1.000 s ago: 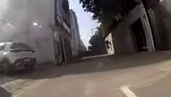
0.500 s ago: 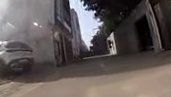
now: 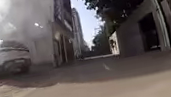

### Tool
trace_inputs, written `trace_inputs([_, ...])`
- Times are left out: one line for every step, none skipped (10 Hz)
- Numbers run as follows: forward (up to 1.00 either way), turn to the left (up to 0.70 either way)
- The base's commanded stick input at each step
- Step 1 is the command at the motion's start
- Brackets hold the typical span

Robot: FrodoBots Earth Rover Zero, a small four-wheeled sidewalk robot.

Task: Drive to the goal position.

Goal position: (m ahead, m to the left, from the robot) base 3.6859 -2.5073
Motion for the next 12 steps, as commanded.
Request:
trace_inputs([1.0,0.0])
trace_inputs([1.0,0.0])
trace_inputs([1.0,0.0])
trace_inputs([1.0,0.0])
trace_inputs([1.0,0.0])
trace_inputs([1.0,0.0])
trace_inputs([1.0,0.0])
trace_inputs([1.0,0.0])
trace_inputs([1.0,-0.11])
trace_inputs([1.0,-0.4])
trace_inputs([1.0,-0.4])
trace_inputs([1.0,-0.4])
